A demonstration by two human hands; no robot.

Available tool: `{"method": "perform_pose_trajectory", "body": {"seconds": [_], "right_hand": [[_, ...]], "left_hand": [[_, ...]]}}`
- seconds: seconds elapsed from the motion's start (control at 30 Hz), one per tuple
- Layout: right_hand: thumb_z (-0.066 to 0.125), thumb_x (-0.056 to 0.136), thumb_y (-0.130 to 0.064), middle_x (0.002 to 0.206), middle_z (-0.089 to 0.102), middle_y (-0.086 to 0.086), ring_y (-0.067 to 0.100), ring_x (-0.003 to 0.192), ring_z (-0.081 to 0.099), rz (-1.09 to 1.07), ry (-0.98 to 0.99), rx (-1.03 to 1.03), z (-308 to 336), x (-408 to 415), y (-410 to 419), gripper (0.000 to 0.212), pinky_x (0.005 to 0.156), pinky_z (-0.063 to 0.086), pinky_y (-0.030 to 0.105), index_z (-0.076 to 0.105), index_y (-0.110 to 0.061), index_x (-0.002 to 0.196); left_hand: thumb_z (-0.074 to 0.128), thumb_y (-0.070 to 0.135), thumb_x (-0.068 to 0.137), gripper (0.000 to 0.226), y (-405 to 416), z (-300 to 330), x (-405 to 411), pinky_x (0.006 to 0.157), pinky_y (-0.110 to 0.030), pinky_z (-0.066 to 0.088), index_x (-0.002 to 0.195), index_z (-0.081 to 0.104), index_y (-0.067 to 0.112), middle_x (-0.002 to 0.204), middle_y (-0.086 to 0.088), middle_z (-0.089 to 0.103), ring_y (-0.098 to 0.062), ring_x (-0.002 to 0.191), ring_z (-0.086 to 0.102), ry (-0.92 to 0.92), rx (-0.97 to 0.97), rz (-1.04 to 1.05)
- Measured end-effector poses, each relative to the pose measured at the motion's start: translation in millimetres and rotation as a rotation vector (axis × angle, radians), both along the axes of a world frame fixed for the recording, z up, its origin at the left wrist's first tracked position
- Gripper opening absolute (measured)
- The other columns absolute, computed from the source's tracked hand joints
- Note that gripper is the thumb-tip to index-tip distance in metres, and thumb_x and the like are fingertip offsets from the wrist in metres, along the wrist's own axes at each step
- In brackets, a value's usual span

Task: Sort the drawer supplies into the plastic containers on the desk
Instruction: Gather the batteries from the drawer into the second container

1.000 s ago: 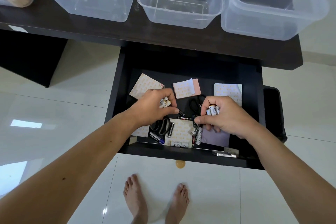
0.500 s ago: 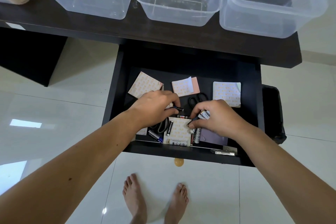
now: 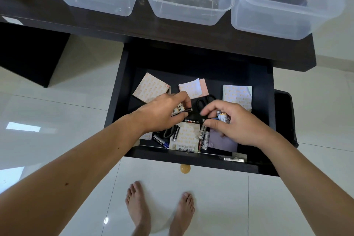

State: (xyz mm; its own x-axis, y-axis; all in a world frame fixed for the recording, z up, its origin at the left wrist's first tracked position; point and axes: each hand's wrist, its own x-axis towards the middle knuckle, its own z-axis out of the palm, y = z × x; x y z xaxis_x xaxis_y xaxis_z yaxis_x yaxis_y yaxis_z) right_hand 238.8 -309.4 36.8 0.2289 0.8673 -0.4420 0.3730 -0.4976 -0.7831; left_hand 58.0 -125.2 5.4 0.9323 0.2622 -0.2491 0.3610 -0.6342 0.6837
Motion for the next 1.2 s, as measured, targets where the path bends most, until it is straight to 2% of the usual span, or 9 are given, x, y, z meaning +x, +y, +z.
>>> {"method": "perform_pose_trajectory", "body": {"seconds": [0.07,0.13,0.2,0.33,0.47,0.57,0.93,1.03,1.2], "right_hand": [[0.07,0.102,-0.027,0.083,0.069,-0.02,0.007,0.065,0.065,0.039,0.026,-0.011,-0.9,0.0,-3.5,0.021,0.067,0.057,0.029,0.075,-0.044,0.114],[0.075,0.098,-0.031,0.081,0.072,-0.026,0.001,0.07,0.066,0.048,-0.008,-0.024,-1.8,-1.3,-4.4,0.01,0.073,0.053,0.025,0.078,-0.039,0.103],[0.086,0.086,-0.039,0.086,0.076,-0.018,0.003,0.076,0.069,0.037,-0.058,-0.041,-3.7,-3.3,-3.8,0.01,0.075,0.054,0.026,0.077,-0.034,0.088],[0.097,0.07,-0.041,0.074,0.07,-0.012,0.002,0.06,0.06,-0.005,-0.162,-0.058,-12.3,-5.3,-1.1,0.032,0.056,0.043,0.012,0.069,-0.028,0.074],[0.094,0.077,-0.037,0.091,0.075,-0.016,0.0,0.084,0.066,0.063,-0.189,-0.053,-18.0,-2.4,0.8,0.021,0.074,0.048,0.023,0.078,-0.035,0.09],[0.095,0.075,-0.037,0.101,0.075,-0.019,0.0,0.1,0.065,0.125,-0.217,-0.057,-18.3,-1.1,0.0,0.033,0.087,0.049,0.024,0.082,-0.042,0.105],[0.084,0.086,-0.043,0.095,0.058,-0.016,0.007,0.095,0.054,0.372,-0.413,-0.027,-17.2,-4.1,3.4,0.02,0.076,0.04,0.029,0.074,-0.033,0.101],[0.079,0.091,-0.046,0.101,0.061,-0.014,0.009,0.095,0.057,0.265,-0.344,0.002,-11.9,-1.7,0.5,0.019,0.078,0.045,0.032,0.068,-0.032,0.099],[0.077,0.095,-0.038,0.089,0.066,-0.009,0.002,0.071,0.058,0.005,-0.224,0.055,1.5,-1.5,-5.0,0.017,0.062,0.042,0.017,0.061,-0.034,0.101]], "left_hand": [[0.062,0.022,0.103,0.03,-2.2,0.2,0.5,0.088,-0.027,0.05,0.13,0.059,0.035,0.117,0.015,0.064,-0.007,0.105,0.061,-0.014,0.011,-0.057],[0.061,0.025,0.103,0.028,-2.6,0.0,-0.1,0.094,-0.034,0.054,0.127,0.062,0.039,0.122,0.014,0.065,-0.009,0.111,0.062,0.001,0.057,-0.113],[0.066,0.037,0.101,0.015,-2.3,0.6,-0.7,0.089,-0.041,0.056,0.116,0.062,0.038,0.114,0.015,0.066,-0.011,0.103,0.064,0.041,0.094,-0.139],[0.07,0.049,0.096,0.021,-4.5,3.4,1.0,0.076,-0.035,0.05,0.101,0.059,0.031,0.097,0.013,0.065,-0.013,0.083,0.059,0.034,0.16,-0.121],[0.068,0.052,0.096,0.022,-5.1,6.6,5.4,0.079,-0.035,0.049,0.104,0.061,0.033,0.098,0.014,0.067,-0.013,0.088,0.061,0.085,0.195,-0.094],[0.068,0.061,0.092,0.027,-5.9,8.7,9.7,0.085,-0.038,0.054,0.111,0.063,0.043,0.104,0.015,0.071,-0.012,0.098,0.064,0.171,0.23,-0.114],[0.076,0.062,0.086,0.038,-13.3,12.3,17.8,0.095,-0.039,0.053,0.121,0.068,0.049,0.119,0.009,0.071,-0.016,0.118,0.059,0.298,0.253,-0.07],[0.079,0.064,0.082,0.038,-13.5,11.0,21.1,0.089,-0.036,0.048,0.113,0.07,0.045,0.111,0.006,0.067,-0.015,0.113,0.056,0.321,0.239,-0.043],[0.074,0.062,0.087,0.032,-12.2,11.4,19.6,0.09,-0.035,0.048,0.111,0.069,0.042,0.106,0.012,0.064,-0.01,0.104,0.05,0.294,0.244,-0.082]]}}
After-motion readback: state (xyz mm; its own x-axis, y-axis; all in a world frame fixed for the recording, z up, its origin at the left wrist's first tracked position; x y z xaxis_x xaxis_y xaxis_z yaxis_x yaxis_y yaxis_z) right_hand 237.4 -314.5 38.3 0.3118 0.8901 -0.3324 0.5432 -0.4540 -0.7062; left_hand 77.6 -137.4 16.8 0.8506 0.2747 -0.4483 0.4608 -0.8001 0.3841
